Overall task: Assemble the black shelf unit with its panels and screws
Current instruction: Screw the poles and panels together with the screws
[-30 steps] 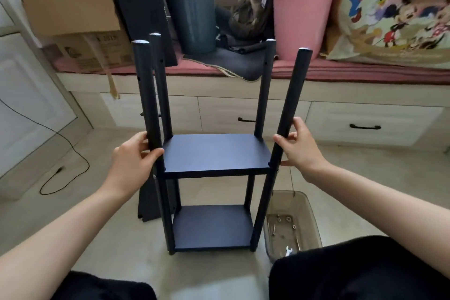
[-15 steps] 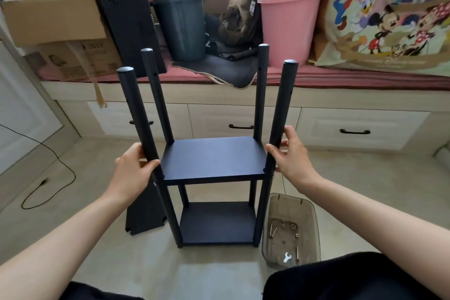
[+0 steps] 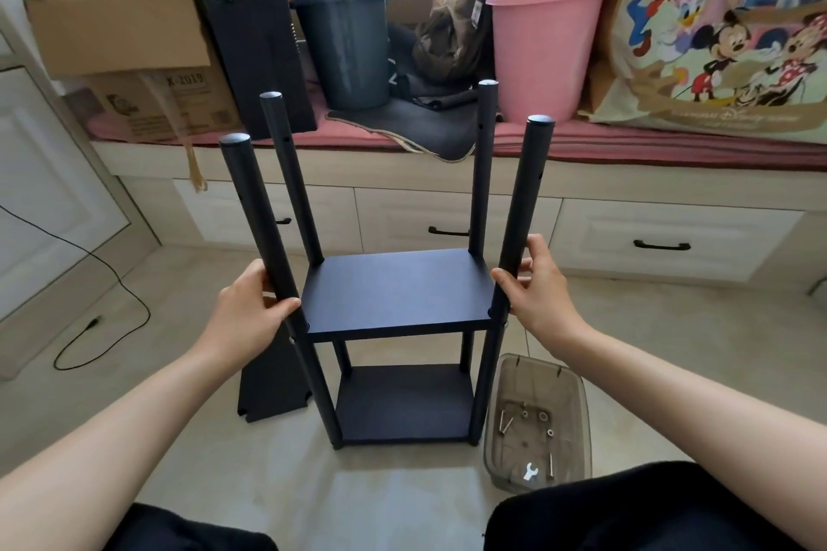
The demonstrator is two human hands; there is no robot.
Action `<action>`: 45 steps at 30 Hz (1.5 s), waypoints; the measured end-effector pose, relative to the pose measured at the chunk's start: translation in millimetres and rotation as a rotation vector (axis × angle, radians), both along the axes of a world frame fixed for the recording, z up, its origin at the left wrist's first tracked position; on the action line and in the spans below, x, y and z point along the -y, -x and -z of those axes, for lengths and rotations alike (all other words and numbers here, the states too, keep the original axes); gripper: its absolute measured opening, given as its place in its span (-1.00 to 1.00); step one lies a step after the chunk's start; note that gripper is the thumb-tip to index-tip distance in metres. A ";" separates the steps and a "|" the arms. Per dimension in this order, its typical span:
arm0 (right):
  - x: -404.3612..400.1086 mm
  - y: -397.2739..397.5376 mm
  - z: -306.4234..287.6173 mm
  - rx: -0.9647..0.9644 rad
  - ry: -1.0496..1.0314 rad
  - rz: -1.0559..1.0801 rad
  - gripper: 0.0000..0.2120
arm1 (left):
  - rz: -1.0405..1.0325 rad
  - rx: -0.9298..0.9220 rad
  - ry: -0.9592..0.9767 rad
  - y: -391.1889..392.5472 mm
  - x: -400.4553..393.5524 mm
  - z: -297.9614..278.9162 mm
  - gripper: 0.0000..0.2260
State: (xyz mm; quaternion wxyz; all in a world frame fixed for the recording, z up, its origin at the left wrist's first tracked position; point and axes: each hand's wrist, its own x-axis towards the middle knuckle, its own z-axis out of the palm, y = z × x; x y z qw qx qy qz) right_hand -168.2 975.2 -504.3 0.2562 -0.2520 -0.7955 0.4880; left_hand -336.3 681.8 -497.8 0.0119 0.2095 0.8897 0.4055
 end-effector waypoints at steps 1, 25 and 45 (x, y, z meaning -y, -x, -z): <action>0.5 -0.5 0.1 0.015 -0.015 0.005 -0.75 | 0.007 0.007 0.008 -0.2 1.1 0.1 -0.76; 21.3 -33.3 -13.8 0.311 -0.081 0.116 -0.72 | 0.088 0.142 0.022 -12.1 35.3 -7.2 -0.79; 220.7 90.9 74.6 0.614 -0.030 -0.497 -0.85 | -0.111 0.457 -0.041 20.1 160.5 45.1 -0.93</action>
